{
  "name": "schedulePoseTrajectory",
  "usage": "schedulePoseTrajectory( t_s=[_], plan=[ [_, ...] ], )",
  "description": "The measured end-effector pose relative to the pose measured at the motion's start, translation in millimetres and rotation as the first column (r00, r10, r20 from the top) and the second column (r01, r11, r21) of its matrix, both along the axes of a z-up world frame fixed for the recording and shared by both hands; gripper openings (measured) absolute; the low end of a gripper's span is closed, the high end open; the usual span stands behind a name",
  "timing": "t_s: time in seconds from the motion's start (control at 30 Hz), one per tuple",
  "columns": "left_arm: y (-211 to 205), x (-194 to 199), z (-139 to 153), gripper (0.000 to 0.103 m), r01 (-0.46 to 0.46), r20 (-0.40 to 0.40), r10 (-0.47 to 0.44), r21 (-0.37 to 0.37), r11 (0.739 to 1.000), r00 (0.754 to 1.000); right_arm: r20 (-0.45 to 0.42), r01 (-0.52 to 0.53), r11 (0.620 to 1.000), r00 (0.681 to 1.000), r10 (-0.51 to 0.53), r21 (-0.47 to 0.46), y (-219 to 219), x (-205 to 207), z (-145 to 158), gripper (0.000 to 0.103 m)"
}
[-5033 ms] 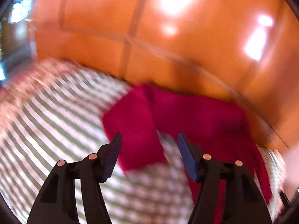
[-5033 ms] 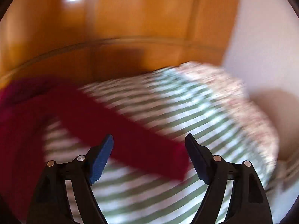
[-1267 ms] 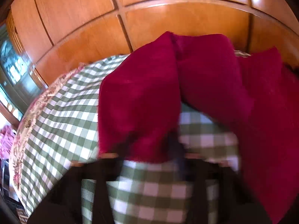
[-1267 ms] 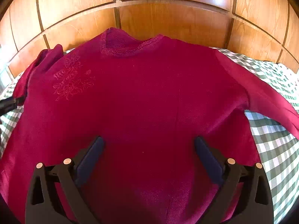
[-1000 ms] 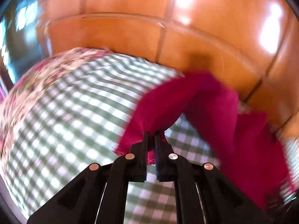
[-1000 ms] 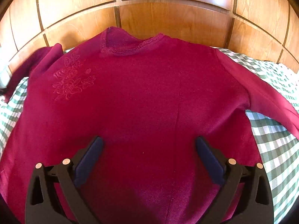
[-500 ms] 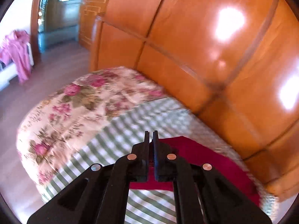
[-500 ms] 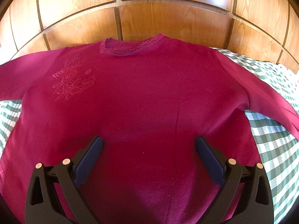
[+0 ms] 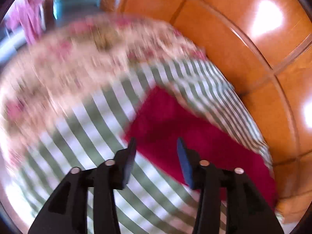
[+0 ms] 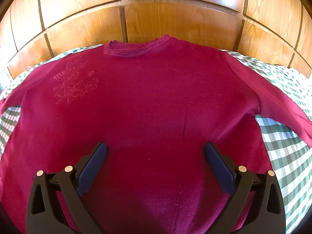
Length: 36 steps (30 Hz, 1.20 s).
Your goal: Fold small clothes
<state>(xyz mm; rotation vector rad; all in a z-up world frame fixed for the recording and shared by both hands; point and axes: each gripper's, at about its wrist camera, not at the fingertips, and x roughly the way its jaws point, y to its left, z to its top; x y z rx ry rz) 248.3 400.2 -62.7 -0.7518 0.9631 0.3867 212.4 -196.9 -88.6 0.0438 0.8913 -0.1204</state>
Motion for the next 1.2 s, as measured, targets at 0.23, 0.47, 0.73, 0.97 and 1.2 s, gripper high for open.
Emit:
schedulePoseTrajectory(
  t_s=[0.23,0.47,0.73,0.97,1.2],
  plan=[
    [-18,12,-25,0.024,-0.023,0.067,0.030,-0.101,0.995,0.997,0.000,0.000,1.000,1.000,0.000,-0.001,0,0,0,0.099],
    [-20,21,8,0.007,-0.044,0.100,0.035,0.093,0.995,0.994,-0.002,0.001,1.000,1.000,-0.001,-0.006,-1,1,0,0.099],
    [-55,22,-14,0.033,-0.037,-0.061,0.055,0.260,0.965,0.997,0.000,0.001,1.000,1.000,-0.001,-0.001,-3,1,0,0.099],
    [-155,-27,22,0.044,0.274,0.072,-0.296,0.219,0.936,0.953,-0.002,0.004,0.999,1.000,-0.004,0.035,-8,-5,6,0.099],
    [-279,-92,24,0.051,0.618,0.111,-0.659,0.262,0.742,0.744,0.009,0.129,0.990,0.991,-0.130,0.060,-75,-69,30,0.099]
  ],
)
